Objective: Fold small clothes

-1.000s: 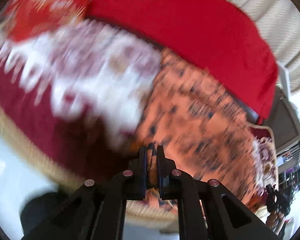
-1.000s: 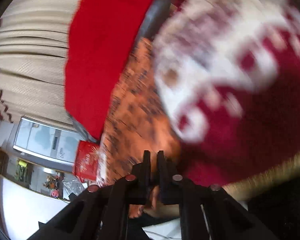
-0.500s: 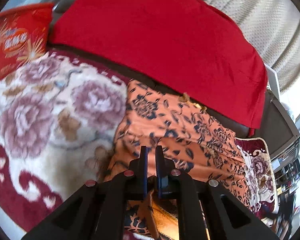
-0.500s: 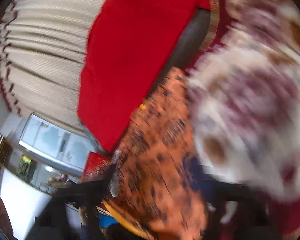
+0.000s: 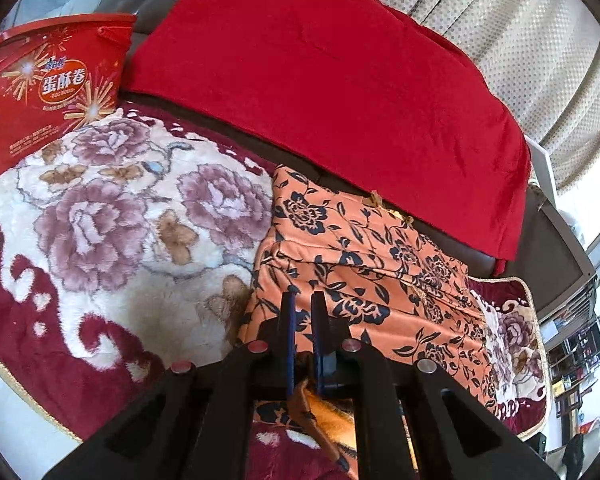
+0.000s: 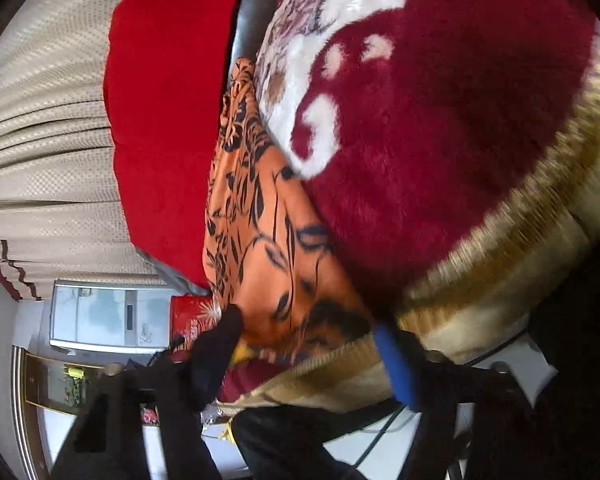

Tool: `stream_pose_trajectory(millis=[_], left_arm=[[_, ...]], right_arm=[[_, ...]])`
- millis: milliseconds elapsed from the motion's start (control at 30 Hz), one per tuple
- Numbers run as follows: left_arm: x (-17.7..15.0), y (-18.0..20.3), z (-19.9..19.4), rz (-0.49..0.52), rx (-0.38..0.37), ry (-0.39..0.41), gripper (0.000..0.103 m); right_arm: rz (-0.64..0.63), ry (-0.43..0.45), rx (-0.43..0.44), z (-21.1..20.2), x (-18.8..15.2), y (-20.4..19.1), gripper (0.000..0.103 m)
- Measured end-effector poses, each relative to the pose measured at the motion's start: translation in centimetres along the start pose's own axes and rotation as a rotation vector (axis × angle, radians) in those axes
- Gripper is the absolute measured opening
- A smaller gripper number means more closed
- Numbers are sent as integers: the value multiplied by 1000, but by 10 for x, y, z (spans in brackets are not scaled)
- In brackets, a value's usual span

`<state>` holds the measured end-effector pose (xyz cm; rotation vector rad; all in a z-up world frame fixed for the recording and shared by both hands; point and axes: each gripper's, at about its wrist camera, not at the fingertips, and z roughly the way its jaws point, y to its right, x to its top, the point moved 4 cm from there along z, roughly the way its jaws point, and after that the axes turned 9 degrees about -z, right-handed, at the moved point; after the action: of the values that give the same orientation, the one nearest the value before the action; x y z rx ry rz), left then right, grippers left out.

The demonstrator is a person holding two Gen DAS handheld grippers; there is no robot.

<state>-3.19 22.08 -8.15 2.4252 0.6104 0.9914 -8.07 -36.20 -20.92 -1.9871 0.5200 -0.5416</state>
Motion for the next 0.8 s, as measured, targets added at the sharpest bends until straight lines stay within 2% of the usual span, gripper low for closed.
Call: stream_pose_trajectory(millis=[67, 100, 167, 333, 400, 500, 567, 800], left_arm=[[-2, -1, -2, 7, 6, 2, 7], [-3, -2, -3, 10, 7, 2, 7], [-5, -4, -4, 11, 16, 0, 7], [-11, -10, -4, 13, 31, 0, 7], [-15, -17, 2, -3, 42, -18, 7], [-21, -24, 5, -10, 58, -27, 7], [-23, -26, 4, -9, 63, -27, 7], [-36, -37, 1, -38, 91, -23, 7]], right_arm=[[-12, 6, -29, 2, 1, 2, 34], [-37, 12, -41, -1, 0, 0, 8], [-68, 29, -60, -6, 0, -6, 8], [-126, 35, -24, -22, 5, -29, 8], [-109, 36, -13, -18, 6, -19, 8], [-1, 18, 6, -10, 2, 11, 9], [3, 27, 9, -12, 1, 13, 9], [-96, 0, -76, -10, 1, -13, 8]])
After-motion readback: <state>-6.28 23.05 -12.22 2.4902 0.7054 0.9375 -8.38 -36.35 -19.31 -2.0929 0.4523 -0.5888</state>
